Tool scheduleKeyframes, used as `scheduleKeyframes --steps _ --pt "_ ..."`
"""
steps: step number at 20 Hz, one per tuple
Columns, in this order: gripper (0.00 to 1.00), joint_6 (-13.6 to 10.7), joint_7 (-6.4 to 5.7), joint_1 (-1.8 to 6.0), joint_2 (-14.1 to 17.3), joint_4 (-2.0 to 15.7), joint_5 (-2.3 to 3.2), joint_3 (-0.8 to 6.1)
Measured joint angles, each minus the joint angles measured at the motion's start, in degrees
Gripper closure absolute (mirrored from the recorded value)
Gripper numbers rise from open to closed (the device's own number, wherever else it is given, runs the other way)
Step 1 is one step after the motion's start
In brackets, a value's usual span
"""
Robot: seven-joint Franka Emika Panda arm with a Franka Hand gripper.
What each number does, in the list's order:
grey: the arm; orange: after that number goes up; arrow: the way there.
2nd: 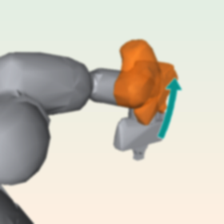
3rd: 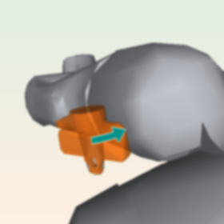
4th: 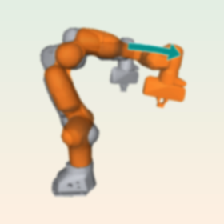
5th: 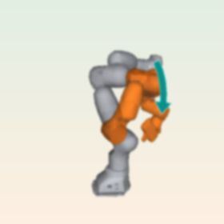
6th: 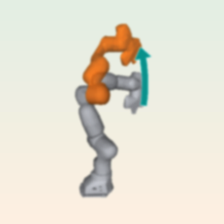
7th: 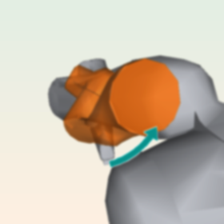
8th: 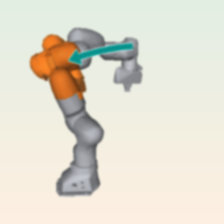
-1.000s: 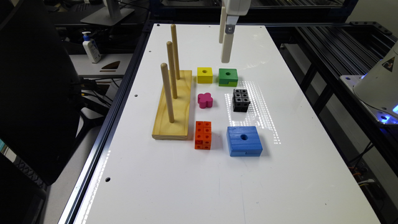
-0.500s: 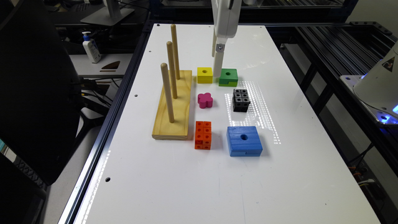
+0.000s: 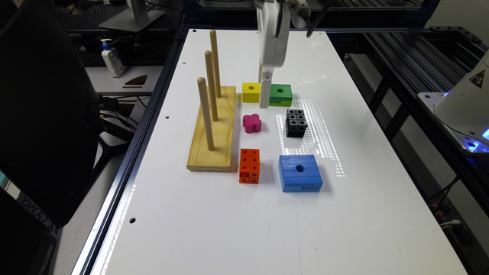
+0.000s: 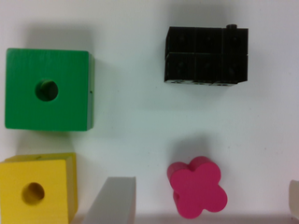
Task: Pick up pink flower.
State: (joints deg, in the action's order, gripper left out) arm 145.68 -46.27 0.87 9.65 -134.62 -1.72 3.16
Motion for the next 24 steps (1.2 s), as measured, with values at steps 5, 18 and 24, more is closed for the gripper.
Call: scheduleKeyframes --steps 5,18,24 --pt "0.0 0.0 0.0 0.0 0.0 0.12 0.0 0.0" --pt "0.0 0.1 0.2 0.41 2.4 2.73 0.06 -0.05" --pt "0.0 3.1 0.21 0.42 6.1 2.92 0.1 -0.05"
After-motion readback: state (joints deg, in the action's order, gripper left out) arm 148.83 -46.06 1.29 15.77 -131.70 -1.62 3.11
